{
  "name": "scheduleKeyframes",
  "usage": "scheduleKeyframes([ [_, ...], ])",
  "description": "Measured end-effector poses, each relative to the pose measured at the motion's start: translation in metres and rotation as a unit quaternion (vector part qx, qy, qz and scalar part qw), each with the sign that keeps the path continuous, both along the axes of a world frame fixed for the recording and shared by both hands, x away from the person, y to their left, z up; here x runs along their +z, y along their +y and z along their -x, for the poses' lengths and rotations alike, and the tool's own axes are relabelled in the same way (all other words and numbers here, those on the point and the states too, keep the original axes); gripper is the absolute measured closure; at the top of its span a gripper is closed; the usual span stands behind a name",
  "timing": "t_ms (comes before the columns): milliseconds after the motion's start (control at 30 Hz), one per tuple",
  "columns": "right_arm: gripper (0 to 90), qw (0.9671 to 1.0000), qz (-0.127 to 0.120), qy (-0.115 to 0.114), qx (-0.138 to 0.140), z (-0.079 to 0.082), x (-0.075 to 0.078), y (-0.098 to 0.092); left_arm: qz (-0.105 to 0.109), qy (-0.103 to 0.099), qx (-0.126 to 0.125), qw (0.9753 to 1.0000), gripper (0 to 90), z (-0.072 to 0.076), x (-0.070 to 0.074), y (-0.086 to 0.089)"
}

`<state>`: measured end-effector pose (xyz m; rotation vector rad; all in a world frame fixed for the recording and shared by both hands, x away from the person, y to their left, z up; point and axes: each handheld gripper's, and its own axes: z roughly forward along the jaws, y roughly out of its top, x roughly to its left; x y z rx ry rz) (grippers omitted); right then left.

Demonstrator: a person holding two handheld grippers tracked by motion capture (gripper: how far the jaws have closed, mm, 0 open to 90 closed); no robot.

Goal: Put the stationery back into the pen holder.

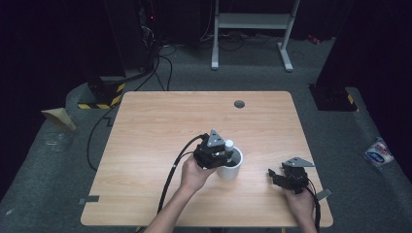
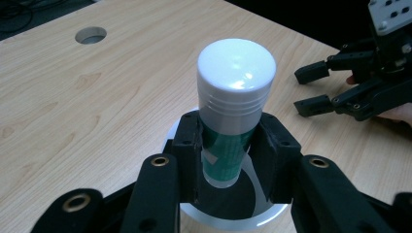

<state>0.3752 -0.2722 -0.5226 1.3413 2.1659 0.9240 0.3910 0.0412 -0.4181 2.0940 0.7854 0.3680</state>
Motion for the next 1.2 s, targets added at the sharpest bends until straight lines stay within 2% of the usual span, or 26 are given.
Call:
scheduleKeyframes([
  [133,35.7,1.0,0.0,0.0,0.0,0.0,0.0,0.0,0.002,0.001,0.003,1.0,65.0,0.0,-0.004,-0.001],
  [300,35.6,1.0,0.0,0.0,0.0,0.0,0.0,0.0,-0.004,0.004,0.002,1.0,64.9,-0.001,-0.011,-0.003],
  [500,35.6,1.0,0.0,0.0,0.0,0.0,0.0,0.0,0.0,0.008,0.003,1.0,64.9,-0.002,-0.016,-0.005],
  [1100,35.6,1.0,0.0,-0.001,0.001,0.0,0.0,0.0,-0.01,0.017,0.004,0.9998,64.7,-0.004,-0.029,-0.008],
  [1200,35.6,1.0,0.0,-0.001,0.001,0.0,0.0,0.0,-0.02,0.012,0.007,0.9997,64.6,-0.004,-0.031,-0.009],
])
